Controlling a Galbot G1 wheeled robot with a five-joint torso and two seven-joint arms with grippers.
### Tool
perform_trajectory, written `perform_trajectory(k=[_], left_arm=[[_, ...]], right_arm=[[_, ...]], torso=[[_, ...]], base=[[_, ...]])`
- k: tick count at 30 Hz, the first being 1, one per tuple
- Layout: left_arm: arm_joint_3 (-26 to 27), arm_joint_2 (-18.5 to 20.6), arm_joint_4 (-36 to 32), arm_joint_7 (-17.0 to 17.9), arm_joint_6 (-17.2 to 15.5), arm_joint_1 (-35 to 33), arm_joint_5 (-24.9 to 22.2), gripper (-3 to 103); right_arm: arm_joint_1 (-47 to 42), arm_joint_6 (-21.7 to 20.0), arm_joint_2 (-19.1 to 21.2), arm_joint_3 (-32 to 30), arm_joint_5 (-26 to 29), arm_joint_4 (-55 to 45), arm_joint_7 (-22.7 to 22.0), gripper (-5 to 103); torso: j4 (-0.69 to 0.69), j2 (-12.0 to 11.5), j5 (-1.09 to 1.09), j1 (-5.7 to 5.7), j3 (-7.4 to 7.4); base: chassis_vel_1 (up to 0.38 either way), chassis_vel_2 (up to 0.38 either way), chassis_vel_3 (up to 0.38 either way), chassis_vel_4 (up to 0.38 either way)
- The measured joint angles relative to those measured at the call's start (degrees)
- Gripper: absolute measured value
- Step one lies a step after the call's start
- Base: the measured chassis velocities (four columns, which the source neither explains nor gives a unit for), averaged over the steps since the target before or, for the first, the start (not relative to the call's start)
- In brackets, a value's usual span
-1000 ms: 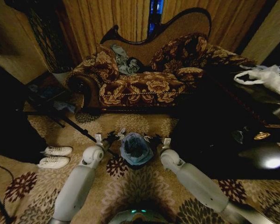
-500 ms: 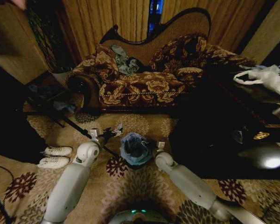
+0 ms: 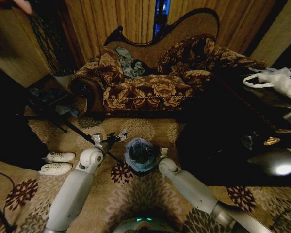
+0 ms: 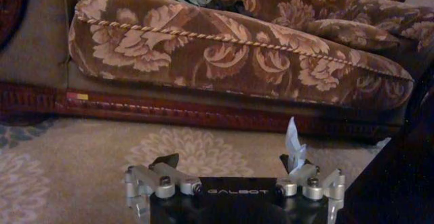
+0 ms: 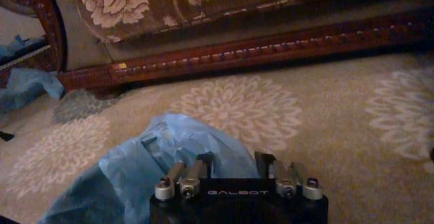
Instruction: Place a garbage bag over the trash bin.
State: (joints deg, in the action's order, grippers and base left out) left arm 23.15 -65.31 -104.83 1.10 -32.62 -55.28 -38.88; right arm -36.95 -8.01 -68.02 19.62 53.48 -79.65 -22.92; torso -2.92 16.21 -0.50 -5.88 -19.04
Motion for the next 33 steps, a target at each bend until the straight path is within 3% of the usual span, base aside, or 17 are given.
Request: perform_trajectory(k=[5, 7, 9, 12, 33], left_arm=[[0.02, 0.0, 0.24, -0.73, 0.37, -0.23, 0.36, 100], [0.02, -0.05, 0.3, -0.8, 0.49, -0.29, 0.42, 100], [0.07, -0.11, 0.38, -0.98, 0.89, -0.44, 0.46, 100], [0.16, -0.04, 0.48, -1.27, 1.37, -0.57, 0.72, 100], [0.46, -0.51, 1.21, -2.81, 4.46, -1.98, 3.08, 100]], right_arm=[[0.27, 0.04, 0.0, 0.05, -0.22, -0.02, -0.14, 19], [0.35, 0.06, -0.1, 0.07, -0.27, 0.02, -0.18, 19], [0.57, 0.2, -0.46, 0.13, -0.59, 0.5, -0.28, 9], [0.74, 0.28, -0.75, 0.19, -0.88, 0.7, -0.46, 2], [4.82, -1.33, -0.63, 1.3, 2.22, 3.72, -1.23, 0]], torso=[[-0.01, 0.0, 0.0, 0.0, 0.0], [0.0, 0.0, 0.0, 0.0, 0.0], [0.0, 0.0, 0.0, 0.0, 0.0], [-0.01, 0.0, 0.0, 0.0, 0.0], [0.01, 0.0, 0.01, 0.0, 0.0]], base=[[0.0, 0.0, 0.0, 0.0], [0.0, 0.0, 0.0, 0.0], [0.0, 0.0, 0.0, 0.0], [0.0, 0.0, 0.0, 0.0], [0.0, 0.0, 0.0, 0.0]])
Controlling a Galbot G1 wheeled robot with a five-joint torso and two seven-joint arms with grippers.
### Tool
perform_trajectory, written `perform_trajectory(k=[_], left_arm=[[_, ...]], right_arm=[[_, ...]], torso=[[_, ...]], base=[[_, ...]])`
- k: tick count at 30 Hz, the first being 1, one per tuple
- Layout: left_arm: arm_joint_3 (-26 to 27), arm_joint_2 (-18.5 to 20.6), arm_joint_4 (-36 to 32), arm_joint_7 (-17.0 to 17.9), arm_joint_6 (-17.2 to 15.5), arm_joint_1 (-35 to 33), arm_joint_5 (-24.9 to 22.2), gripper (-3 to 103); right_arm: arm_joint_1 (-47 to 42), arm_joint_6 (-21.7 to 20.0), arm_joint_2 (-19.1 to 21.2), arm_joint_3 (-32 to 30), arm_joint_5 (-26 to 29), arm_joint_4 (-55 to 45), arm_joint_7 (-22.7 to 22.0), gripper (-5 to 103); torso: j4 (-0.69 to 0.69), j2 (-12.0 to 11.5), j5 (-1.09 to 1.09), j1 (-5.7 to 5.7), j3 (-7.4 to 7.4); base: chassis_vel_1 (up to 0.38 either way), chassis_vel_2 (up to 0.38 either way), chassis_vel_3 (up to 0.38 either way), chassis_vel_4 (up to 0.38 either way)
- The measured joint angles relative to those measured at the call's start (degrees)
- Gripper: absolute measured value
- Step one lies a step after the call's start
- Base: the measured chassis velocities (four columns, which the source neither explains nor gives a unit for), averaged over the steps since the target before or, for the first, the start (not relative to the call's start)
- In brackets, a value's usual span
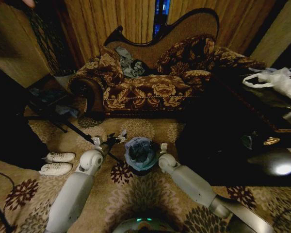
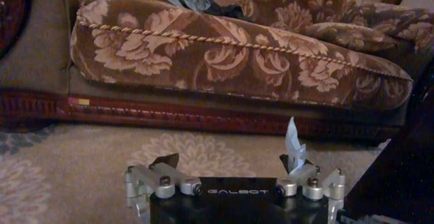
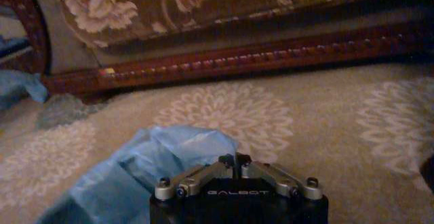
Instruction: Place a garbage bag over the trash bin.
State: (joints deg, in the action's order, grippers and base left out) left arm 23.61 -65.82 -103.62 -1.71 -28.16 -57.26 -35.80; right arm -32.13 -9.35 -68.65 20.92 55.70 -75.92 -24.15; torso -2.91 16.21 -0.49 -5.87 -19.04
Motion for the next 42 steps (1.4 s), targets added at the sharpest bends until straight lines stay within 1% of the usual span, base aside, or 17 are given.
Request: perform_trajectory(k=[2, 5, 11, 14, 19, 22, 23, 24, 27, 29, 30, 31, 33, 34, 37, 39, 42], left_arm=[[-0.04, -0.09, 0.0, -0.15, 0.59, -0.23, 0.24, 100], [0.08, -0.41, -0.38, -0.35, 2.39, -1.19, 0.58, 100], [0.51, -0.31, -0.98, -0.36, 2.87, -1.48, 0.56, 100], [0.62, -0.23, -1.24, -0.36, 3.27, -1.56, 0.43, 100], [0.62, -0.26, -1.25, -0.33, 3.37, -1.46, 0.39, 100], [0.48, -0.54, -0.9, -0.17, 3.26, -0.92, 0.37, 100], [0.39, -0.64, -0.72, -0.14, 3.21, -0.78, 0.38, 100], [0.39, -0.64, -0.72, -0.14, 3.21, -0.78, 0.38, 100], [0.0, -0.99, -0.11, 0.17, 2.97, -0.26, 0.54, 100], [-0.1, -1.18, -0.04, 0.47, 2.94, -0.18, 0.61, 100], [-0.15, -1.26, -0.06, 0.68, 2.93, -0.19, 0.61, 100], [-0.18, -1.3, -0.23, 0.83, 2.92, -0.25, 0.62, 100], [-0.18, -1.31, -0.8, 0.96, 2.9, -0.46, 0.62, 100], [-0.18, -1.31, -0.8, 0.96, 2.9, -0.46, 0.62, 100], [-0.08, -1.34, -1.38, 1.05, 2.92, -0.87, 0.59, 100], [-0.01, -1.35, -1.44, 1.06, 2.98, -1.01, 0.58, 100], [0.2, -1.47, -1.44, 1.13, 3.42, -1.39, 0.59, 100]], right_arm=[[0.67, -0.05, -0.44, 0.07, 0.01, 1.7, 0.35, 0], [2.87, -0.13, -1.59, 0.94, -0.34, 8.01, 4.41, 0], [3.04, 0.61, -1.61, 1.63, -1.26, 10.41, 8.13, 0], [2.92, 1.02, -1.33, 1.66, -2.17, 12.0, 11.55, 0], [2.65, 0.7, -0.44, 1.35, -1.33, 11.02, 12.21, 0], [2.09, -1.12, 0.88, 1.18, 0.86, 8.07, 11.33, 0], [1.83, -1.5, 1.2, 1.19, 1.66, 7.15, 10.65, 5], [1.83, -1.5, 1.2, 1.19, 1.66, 7.15, 10.65, 5], [1.17, -2.86, 1.71, 1.04, 4.92, 3.88, 8.28, 21], [1.19, -3.31, 1.72, 0.92, 6.19, 3.4, 8.06, 26], [1.39, -3.84, 1.68, 0.81, 7.06, 3.49, 8.06, 32], [1.76, -4.22, 1.57, 0.74, 7.85, 4.05, 8.29, 32], [2.61, -5.09, 1.41, 0.66, 9.24, 5.56, 9.29, 43], [2.61, -5.09, 1.41, 0.66, 9.24, 5.56, 9.29, 43], [4.0, -6.71, 1.44, 0.73, 11.11, 7.13, 11.15, 59], [4.29, -6.93, 1.39, 0.69, 11.5, 7.2, 11.23, 59], [5.33, -7.22, 0.58, 0.19, 12.53, 7.56, 9.68, 76]], torso=[[0.0, 0.0, 0.0, 0.0, 0.0], [0.0, 0.0, 0.0, 0.0, 0.0], [-0.02, 0.01, -0.01, 0.03, 0.03], [-0.02, 0.03, -0.01, 0.04, 0.05], [0.0, 0.02, 0.0, 0.03, 0.02], [-0.02, 0.0, -0.01, 0.0, -0.01], [-0.03, 0.0, -0.01, -0.01, -0.01], [-0.03, 0.0, -0.01, -0.01, -0.01], [-0.05, -0.01, 0.0, -0.01, -0.02], [-0.04, -0.01, 0.0, -0.01, -0.02], [-0.03, -0.01, 0.0, -0.01, -0.01], [-0.03, -0.01, 0.0, -0.01, -0.01], [-0.03, -0.01, 0.0, -0.01, -0.01], [-0.03, -0.01, 0.0, -0.01, -0.01], [-0.03, -0.01, 0.01, -0.01, -0.01], [-0.02, -0.01, 0.01, -0.01, -0.01], [0.05, -0.02, 0.03, -0.01, -0.02]], base=[[0.0, 0.0, 0.0, 0.0], [0.0, 0.0, 0.0, 0.0], [0.0, 0.0, 0.0, 0.0], [0.0, 0.0, 0.0, 0.0], [0.0, 0.0, 0.0, 0.0], [0.0, 0.0, 0.0, 0.0], [0.0, 0.0, 0.0, 0.0], [0.0, 0.0, 0.0, 0.0], [0.0, 0.0, 0.0, 0.0], [0.0, 0.0, 0.0, 0.0], [0.0, 0.0, 0.0, 0.0], [0.0, 0.0, 0.0, 0.0], [0.0, 0.0, 0.0, 0.0], [0.0, 0.0, 0.0, 0.0], [0.0, 0.0, 0.0, 0.0], [0.0, 0.0, 0.0, 0.0], [0.0, 0.0, 0.0, 0.0]])
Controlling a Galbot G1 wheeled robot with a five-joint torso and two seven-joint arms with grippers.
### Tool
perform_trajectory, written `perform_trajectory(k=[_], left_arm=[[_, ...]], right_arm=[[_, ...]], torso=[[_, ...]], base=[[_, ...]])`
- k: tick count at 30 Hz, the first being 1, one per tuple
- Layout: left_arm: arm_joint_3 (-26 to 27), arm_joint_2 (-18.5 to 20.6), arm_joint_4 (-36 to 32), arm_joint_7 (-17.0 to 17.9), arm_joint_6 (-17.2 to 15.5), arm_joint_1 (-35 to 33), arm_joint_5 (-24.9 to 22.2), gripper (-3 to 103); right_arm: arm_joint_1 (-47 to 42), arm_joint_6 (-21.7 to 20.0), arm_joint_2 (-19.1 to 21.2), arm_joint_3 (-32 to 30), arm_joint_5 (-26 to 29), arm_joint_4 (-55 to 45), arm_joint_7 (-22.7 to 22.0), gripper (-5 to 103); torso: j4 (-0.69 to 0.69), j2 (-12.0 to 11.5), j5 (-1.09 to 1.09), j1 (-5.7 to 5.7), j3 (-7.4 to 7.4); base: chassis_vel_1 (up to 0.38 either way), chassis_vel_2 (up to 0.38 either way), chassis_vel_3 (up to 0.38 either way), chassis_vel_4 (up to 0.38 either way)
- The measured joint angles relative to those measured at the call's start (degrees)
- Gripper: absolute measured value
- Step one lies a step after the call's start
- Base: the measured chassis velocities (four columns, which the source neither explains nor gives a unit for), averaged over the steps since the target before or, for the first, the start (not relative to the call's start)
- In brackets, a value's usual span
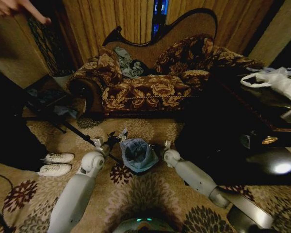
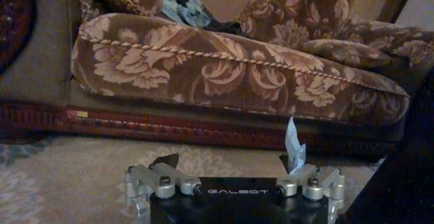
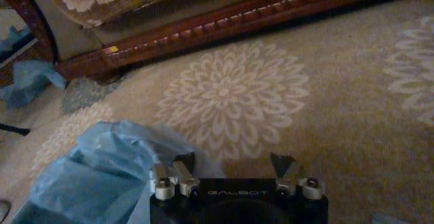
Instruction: Place a garbage bag over the trash bin.
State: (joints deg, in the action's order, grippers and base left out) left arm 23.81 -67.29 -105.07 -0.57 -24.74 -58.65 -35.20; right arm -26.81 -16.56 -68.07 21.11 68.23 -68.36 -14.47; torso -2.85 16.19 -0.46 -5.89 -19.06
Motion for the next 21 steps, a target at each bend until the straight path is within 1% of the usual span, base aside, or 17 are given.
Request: perform_trajectory(k=[1, 4, 6, 8, 13, 17, 20, 21], left_arm=[[0.0, 0.0, 0.0, 0.0, 0.0, 0.0, 0.0, 100], [-0.05, -0.23, 0.25, 0.04, 0.8, 0.06, 0.06, 100], [-0.16, -0.31, 0.33, 0.04, 1.14, 0.12, 0.06, 100], [-0.34, -0.47, 0.4, -0.02, 1.61, 0.17, 0.09, 100], [-0.46, -0.52, 0.39, -0.17, 1.85, 0.14, 0.15, 100], [-0.45, -0.31, 0.39, -0.33, 1.96, 0.3, 0.01, 100], [0.08, 0.01, -0.09, -0.16, 1.6, -0.24, -1.47, 100], [0.08, 0.01, -0.09, -0.16, 1.6, -0.24, -1.47, 100]], right_arm=[[0.0, 0.0, 0.0, 0.0, 0.0, 0.0, 0.0, 76], [1.24, 0.58, -0.82, -0.9, 0.03, 1.02, -1.62, 91], [1.47, 1.04, -1.11, -1.11, -0.04, 1.38, -2.14, 91], [1.81, 2.36, -1.53, -1.32, -0.97, 2.3, -3.0, 98], [1.68, 3.02, -0.98, -1.37, -2.02, 2.15, -2.88, 100], [1.24, 3.08, 0.32, -1.78, -1.73, -0.81, -4.11, 100], [0.34, 3.05, 2.51, -2.26, -1.62, -5.26, -5.55, 100], [0.34, 3.05, 2.51, -2.26, -1.62, -5.26, -5.55, 100]], torso=[[0.0, 0.0, 0.0, 0.0, 0.0], [-0.02, 0.0, -0.03, 0.0, 0.01], [-0.03, 0.0, -0.02, 0.01, 0.01], [-0.04, 0.0, -0.02, 0.01, 0.01], [-0.05, 0.01, -0.03, 0.01, 0.02], [-0.05, 0.01, -0.02, 0.01, 0.02], [-0.05, 0.01, -0.03, 0.01, 0.02], [-0.05, 0.01, -0.03, 0.01, 0.02]], base=[[0.0, 0.0, 0.0, 0.0], [0.0, 0.0, 0.0, 0.0], [0.0, 0.0, 0.0, 0.0], [0.0, 0.0, 0.0, 0.0], [0.0, 0.0, 0.0, 0.0], [0.0, 0.0, 0.0, 0.0], [0.0, 0.0, 0.0, 0.0], [0.0, 0.0, 0.0, 0.0]])
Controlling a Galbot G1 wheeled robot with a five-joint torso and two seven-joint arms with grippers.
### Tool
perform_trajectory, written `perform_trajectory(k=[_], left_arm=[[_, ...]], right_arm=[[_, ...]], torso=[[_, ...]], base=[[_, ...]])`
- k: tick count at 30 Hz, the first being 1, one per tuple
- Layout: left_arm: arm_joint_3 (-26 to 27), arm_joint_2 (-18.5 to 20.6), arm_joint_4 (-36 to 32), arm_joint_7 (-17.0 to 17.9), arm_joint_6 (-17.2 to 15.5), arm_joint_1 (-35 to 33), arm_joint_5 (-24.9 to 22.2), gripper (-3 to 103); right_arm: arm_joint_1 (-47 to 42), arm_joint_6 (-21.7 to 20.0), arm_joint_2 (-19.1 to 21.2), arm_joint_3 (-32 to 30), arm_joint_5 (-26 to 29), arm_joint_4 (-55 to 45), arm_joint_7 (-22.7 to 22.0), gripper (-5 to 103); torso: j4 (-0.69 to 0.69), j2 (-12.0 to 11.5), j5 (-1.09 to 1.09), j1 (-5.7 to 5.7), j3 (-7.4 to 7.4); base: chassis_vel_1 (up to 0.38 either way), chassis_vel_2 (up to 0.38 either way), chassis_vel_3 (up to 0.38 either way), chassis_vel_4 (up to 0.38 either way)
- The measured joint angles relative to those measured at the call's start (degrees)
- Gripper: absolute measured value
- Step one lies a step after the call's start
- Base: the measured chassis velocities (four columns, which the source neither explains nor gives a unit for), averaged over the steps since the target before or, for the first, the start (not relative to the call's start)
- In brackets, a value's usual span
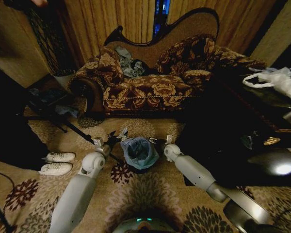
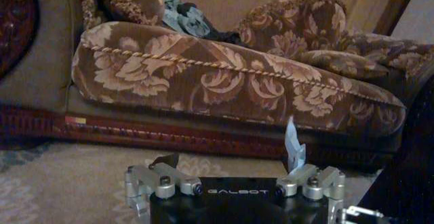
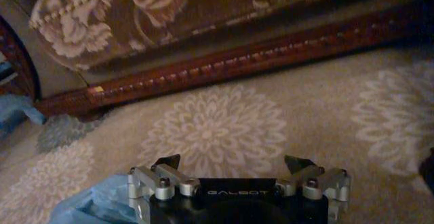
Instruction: Place a garbage bag over the trash bin.
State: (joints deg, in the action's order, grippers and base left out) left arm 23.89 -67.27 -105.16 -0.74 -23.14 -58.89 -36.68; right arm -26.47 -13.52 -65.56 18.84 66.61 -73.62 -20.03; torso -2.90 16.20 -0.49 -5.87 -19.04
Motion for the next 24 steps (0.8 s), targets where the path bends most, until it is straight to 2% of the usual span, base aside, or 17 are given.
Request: perform_trajectory(k=[4, 7, 8, 10, 11, 14, 15, 17, 18, 19, 22, 23, 24], left_arm=[[1.31, 0.63, -1.12, 0.36, -2.2, -2.18, -2.92, 100], [2.58, 0.56, -2.93, 1.5, -2.96, -5.8, -5.12, 100], [2.58, 0.56, -2.93, 1.5, -2.96, -5.8, -5.12, 100], [3.28, 0.29, -5.91, 3.43, -3.0, -8.28, -6.99, 100], [3.28, 0.29, -5.91, 3.43, -3.0, -8.28, -6.99, 100], [3.51, 0.55, -11.06, 6.31, -2.52, -11.9, -6.53, 100], [3.51, 0.55, -11.06, 6.31, -2.52, -11.9, -6.53, 100], [3.46, 1.2, -15.26, 8.47, -2.03, -14.79, -4.01, 100], [3.29, 1.4, -17.68, 9.64, -2.02, -16.09, -3.16, 100], [3.29, 1.4, -17.68, 9.64, -2.02, -16.09, -3.16, 100], [3.05, 1.53, -24.61, 12.58, -1.83, -21.28, -1.53, 100], [3.05, 1.53, -24.61, 12.58, -1.83, -21.28, -1.53, 100], [3.18, 1.49, -27.06, 13.09, -0.94, -24.36, 0.2, 100]], right_arm=[[-3.49, 1.66, 2.96, -1.62, -2.97, -5.96, -1.15, 100], [-8.29, 6.07, 6.33, -3.56, -10.37, -12.23, -0.69, 100], [-8.29, 6.07, 6.33, -3.56, -10.37, -12.23, -0.69, 100], [-12.83, 9.97, 7.97, -6.12, -16.2, -17.14, -0.71, 100], [-12.83, 9.97, 7.97, -6.12, -16.2, -17.14, -0.71, 100], [-22.81, 15.15, 9.48, -12.54, -25.12, -24.05, -0.33, 100], [-22.81, 15.15, 9.48, -12.54, -25.12, -24.05, -0.33, 100], [-30.89, 16.97, 10.06, -19.27, -30.3, -29.09, 1.19, 100], [-34.86, 17.12, 9.98, -22.52, -32.28, -31.59, 2.07, 100], [-34.86, 17.12, 9.98, -22.52, -32.28, -31.59, 2.07, 100], [-47.39, 17.16, 8.66, -32.25, -38.13, -38.63, 4.76, 100], [-47.39, 17.16, 8.66, -32.25, -38.13, -38.63, 4.76, 100], [-53.34, 17.08, 7.47, -36.36, -40.54, -41.03, 5.99, 100]], torso=[[0.0, 0.01, 0.01, 0.01, 0.0], [-0.01, 0.01, -0.01, 0.01, 0.01], [-0.01, 0.01, -0.01, 0.01, 0.01], [0.0, 0.01, 0.01, 0.01, 0.01], [0.0, 0.01, 0.01, 0.01, 0.01], [0.0, 0.01, 0.02, 0.01, 0.01], [0.0, 0.01, 0.02, 0.01, 0.01], [0.0, 0.02, 0.0, 0.01, 0.01], [-0.01, 0.02, 0.01, 0.01, 0.02], [-0.01, 0.02, 0.01, 0.01, 0.02], [-0.01, 0.03, 0.01, 0.02, 0.02], [-0.01, 0.03, 0.01, 0.02, 0.02], [-0.04, 0.02, 0.03, 0.02, 0.02]], base=[[0.0, 0.0, 0.0, 0.0], [0.0, 0.0, 0.0, 0.0], [0.0, 0.0, 0.0, 0.0], [0.0, 0.0, 0.0, 0.0], [0.0, 0.0, 0.0, 0.0], [0.0, 0.0, 0.0, 0.0], [0.0, 0.0, 0.0, 0.0], [0.0, 0.0, 0.0, 0.0], [0.0, 0.0, 0.0, 0.0], [0.0, 0.0, 0.0, 0.0], [0.0, 0.0, 0.0, 0.0], [0.0, 0.0, 0.0, 0.0], [0.0, 0.0, 0.0, 0.0]])
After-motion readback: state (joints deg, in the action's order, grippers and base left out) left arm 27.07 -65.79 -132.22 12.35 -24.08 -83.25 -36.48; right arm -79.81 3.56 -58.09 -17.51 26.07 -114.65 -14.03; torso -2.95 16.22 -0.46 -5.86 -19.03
